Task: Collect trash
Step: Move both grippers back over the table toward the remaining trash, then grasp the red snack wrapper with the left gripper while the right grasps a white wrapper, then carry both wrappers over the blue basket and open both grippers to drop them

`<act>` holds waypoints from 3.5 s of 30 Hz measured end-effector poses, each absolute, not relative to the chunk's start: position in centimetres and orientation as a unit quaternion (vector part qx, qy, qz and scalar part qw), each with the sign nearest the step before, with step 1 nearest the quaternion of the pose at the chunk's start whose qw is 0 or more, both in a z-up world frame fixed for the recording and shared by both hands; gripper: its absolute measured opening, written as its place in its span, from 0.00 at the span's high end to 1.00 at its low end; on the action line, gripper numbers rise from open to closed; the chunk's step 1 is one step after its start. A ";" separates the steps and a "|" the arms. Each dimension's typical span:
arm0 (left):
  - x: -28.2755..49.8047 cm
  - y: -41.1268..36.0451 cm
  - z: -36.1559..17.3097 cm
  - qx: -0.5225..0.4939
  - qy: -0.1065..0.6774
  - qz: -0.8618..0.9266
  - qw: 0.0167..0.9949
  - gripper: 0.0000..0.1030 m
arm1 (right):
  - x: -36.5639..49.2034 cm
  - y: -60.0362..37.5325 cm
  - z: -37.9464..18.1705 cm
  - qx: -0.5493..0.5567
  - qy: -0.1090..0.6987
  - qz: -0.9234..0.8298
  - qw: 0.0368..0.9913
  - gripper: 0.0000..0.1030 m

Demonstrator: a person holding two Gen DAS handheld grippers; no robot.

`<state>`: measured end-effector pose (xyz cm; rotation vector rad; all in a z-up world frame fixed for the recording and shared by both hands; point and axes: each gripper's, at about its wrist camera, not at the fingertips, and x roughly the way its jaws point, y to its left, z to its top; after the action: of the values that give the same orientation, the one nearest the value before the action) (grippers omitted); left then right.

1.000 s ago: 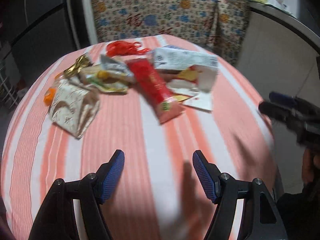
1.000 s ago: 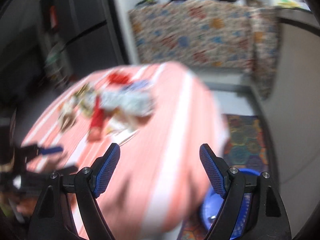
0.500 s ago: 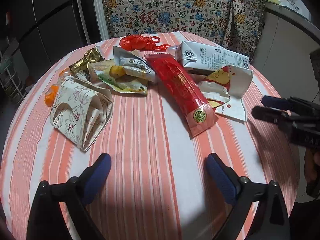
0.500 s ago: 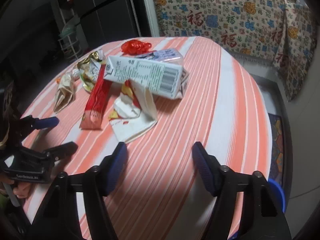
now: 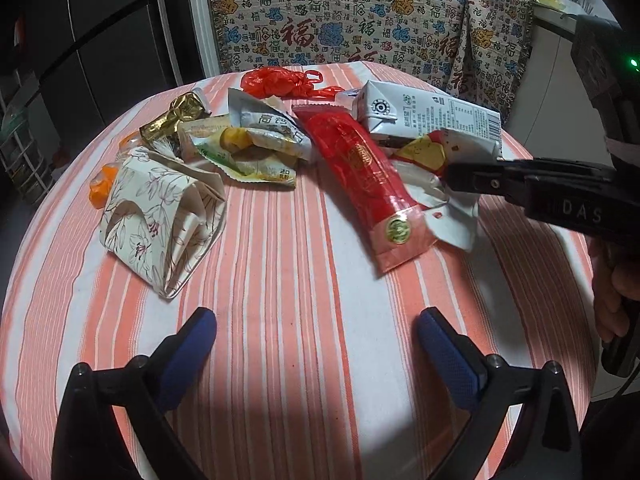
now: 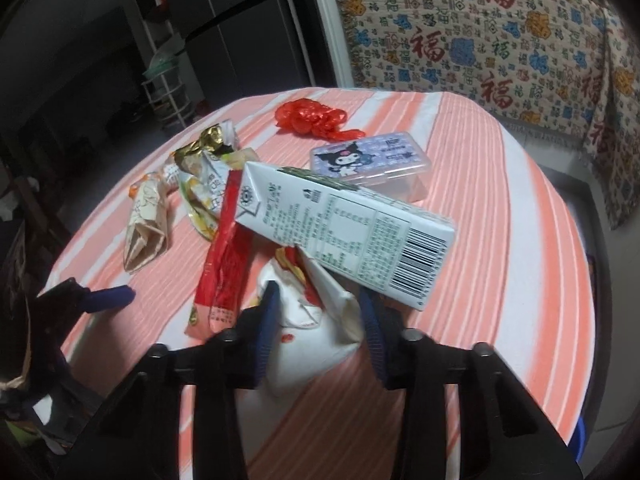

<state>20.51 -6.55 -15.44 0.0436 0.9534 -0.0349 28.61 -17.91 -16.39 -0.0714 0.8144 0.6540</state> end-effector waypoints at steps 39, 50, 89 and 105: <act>20.5 -8.3 -13.7 -0.002 0.495 -0.083 0.865 0.42 | 23.8 -22.6 -16.6 -0.022 0.397 0.287 0.872 0.67; 20.6 -8.2 -13.4 -0.007 0.489 -0.084 0.868 0.75 | 23.7 -23.6 -14.8 0.003 0.385 0.276 0.880 0.96; 25.2 -40.7 -16.9 0.058 0.518 -0.341 0.782 0.75 | 19.2 -52.0 -16.6 0.108 0.444 -0.027 0.889 0.95; 25.8 -42.9 -18.9 0.077 0.518 -0.339 0.782 0.56 | 20.0 -53.4 -17.6 0.146 0.445 -0.031 0.883 0.89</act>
<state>25.79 -42.87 -18.85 0.1661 1.1181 -0.7318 19.99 -53.45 -17.57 0.3040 0.9273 -0.0640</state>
